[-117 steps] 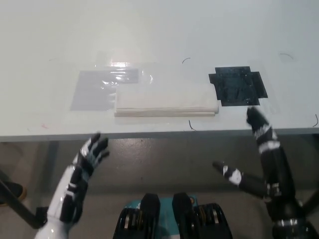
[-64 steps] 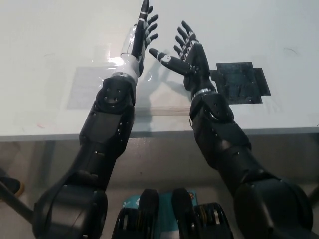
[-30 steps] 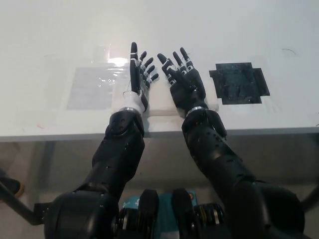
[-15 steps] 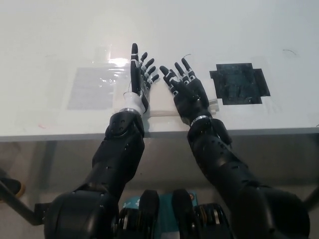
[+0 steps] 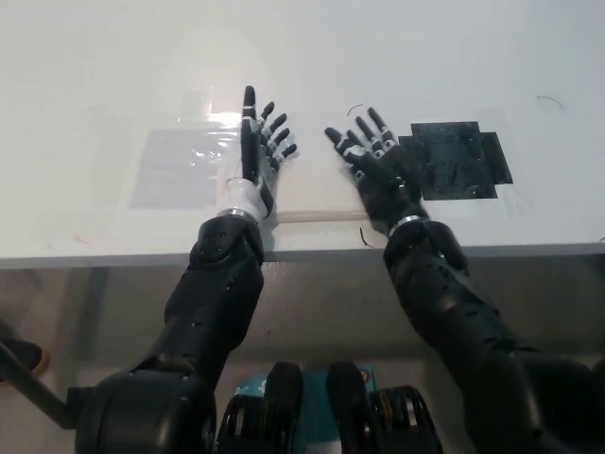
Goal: A stack of napkins is kept in the middle of the table close to the robot and the robot places both its hands sideways on the stack. Then it moves its hands away from each other while pressing down on the napkins to make them smooth
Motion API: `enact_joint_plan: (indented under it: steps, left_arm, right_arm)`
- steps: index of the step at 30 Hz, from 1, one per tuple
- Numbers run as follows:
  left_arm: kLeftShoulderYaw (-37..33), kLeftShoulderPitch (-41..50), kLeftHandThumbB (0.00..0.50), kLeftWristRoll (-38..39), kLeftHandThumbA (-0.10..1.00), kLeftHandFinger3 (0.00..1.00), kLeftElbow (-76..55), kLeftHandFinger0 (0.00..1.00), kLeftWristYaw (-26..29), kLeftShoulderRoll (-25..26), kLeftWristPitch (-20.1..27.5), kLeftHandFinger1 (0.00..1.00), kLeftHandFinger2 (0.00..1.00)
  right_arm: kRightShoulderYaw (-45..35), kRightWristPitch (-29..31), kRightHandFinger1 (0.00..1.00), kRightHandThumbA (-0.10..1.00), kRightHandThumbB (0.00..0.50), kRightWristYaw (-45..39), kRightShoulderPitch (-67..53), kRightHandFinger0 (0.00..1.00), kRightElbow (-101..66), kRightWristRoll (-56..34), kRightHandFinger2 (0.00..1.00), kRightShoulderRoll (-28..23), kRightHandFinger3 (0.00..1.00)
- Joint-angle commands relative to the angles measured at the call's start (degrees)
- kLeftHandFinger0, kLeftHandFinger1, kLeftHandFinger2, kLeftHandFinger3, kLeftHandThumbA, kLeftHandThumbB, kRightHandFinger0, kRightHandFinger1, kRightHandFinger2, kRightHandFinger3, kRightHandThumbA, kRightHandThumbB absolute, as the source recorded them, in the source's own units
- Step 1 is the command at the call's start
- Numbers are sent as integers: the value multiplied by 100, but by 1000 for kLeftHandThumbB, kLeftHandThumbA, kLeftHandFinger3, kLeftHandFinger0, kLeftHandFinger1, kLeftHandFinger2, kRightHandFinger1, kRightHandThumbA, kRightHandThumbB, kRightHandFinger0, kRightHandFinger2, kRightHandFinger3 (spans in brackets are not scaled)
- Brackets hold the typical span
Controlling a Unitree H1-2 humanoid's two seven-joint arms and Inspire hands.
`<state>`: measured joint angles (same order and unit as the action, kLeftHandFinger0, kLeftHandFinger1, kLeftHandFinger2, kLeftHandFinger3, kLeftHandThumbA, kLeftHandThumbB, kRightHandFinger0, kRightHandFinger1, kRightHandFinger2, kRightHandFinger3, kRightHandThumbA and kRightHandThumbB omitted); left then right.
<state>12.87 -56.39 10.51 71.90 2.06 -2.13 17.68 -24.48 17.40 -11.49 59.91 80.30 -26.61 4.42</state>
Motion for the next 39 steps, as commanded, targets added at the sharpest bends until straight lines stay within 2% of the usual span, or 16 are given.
enact_joint_plan:
  steps: [1, 18, 20, 23, 28, 30, 31, 32, 35, 37, 38, 39]
  left_arm:
    - [75, 59, 296, 141, 1000, 1000, -181, 1000, -173, 346, -54, 1000, 1000]
    - [116, 212, 303, 235, 1000, 1000, -436, 1000, -284, 796, -76, 1000, 1000]
    - [126, 278, 268, 248, 1000, 1000, -528, 1000, -410, 1011, -41, 1000, 1000]
    - [124, 284, 265, 249, 1000, 1000, -530, 1000, -423, 1025, -44, 1000, 1000]
    - [186, 464, 271, 353, 1000, 1000, -809, 1000, -590, 1138, -171, 1000, 1000]
    - [145, 610, 288, 337, 1000, 1000, -1124, 1000, -678, 1181, -218, 1000, 1000]
    - [95, 658, 289, 319, 1000, 1000, -1254, 1000, -795, 1212, -172, 1000, 1000]
    - [22, 735, 311, 245, 1000, 1000, -1482, 1000, -800, 1226, -199, 1000, 1000]
    - [-16, 795, 313, 256, 1000, 1000, -1645, 1000, -796, 1225, -272, 1000, 1000]
    - [-131, 1073, 338, 270, 1000, 1000, -2502, 1000, -910, 1194, -631, 1000, 1000]
    - [-153, 1104, 339, 253, 1000, 1000, -2583, 1000, -905, 1189, -664, 1000, 1000]
    - [-213, 1191, 335, 205, 1000, 1000, -2836, 1000, -894, 1177, -752, 1000, 1000]
  right_arm:
    - [-116, 54, 1000, 1000, 224, 225, -114, 1000, 84, -75, 1000, -318, 1000]
    - [-298, 39, 1000, 1000, 247, 181, -201, 1000, 95, -131, 1000, -518, 1000]
    - [-379, 52, 1000, 1000, 238, 61, -215, 1000, 65, -208, 1000, -633, 1000]
    - [-406, 55, 1000, 1000, 236, 47, -216, 1000, 63, -198, 1000, -640, 1000]
    - [-461, 112, 1000, 1000, 230, -113, -250, 1000, 7, -223, 1000, -740, 1000]
    - [-423, 280, 1000, 1000, 228, -235, -231, 1000, -117, -194, 1000, -766, 1000]
    - [-388, 396, 1000, 1000, 232, -328, -209, 1000, -231, -175, 1000, -766, 1000]
    - [-324, 503, 1000, 1000, 231, -477, -195, 1000, -474, -149, 1000, -758, 1000]
    - [-287, 518, 1000, 1000, 231, -522, -212, 1000, -581, -152, 1000, -750, 1000]
    - [210, 587, 1000, 1000, 247, -498, -575, 1000, -2249, 261, 1000, -589, 1000]
    - [279, 523, 1000, 1000, 247, -461, -648, 1000, -2490, 290, 1000, -572, 1000]
    - [443, 387, 1000, 1000, 229, -382, -852, 1000, -3202, 403, 1000, -516, 1000]
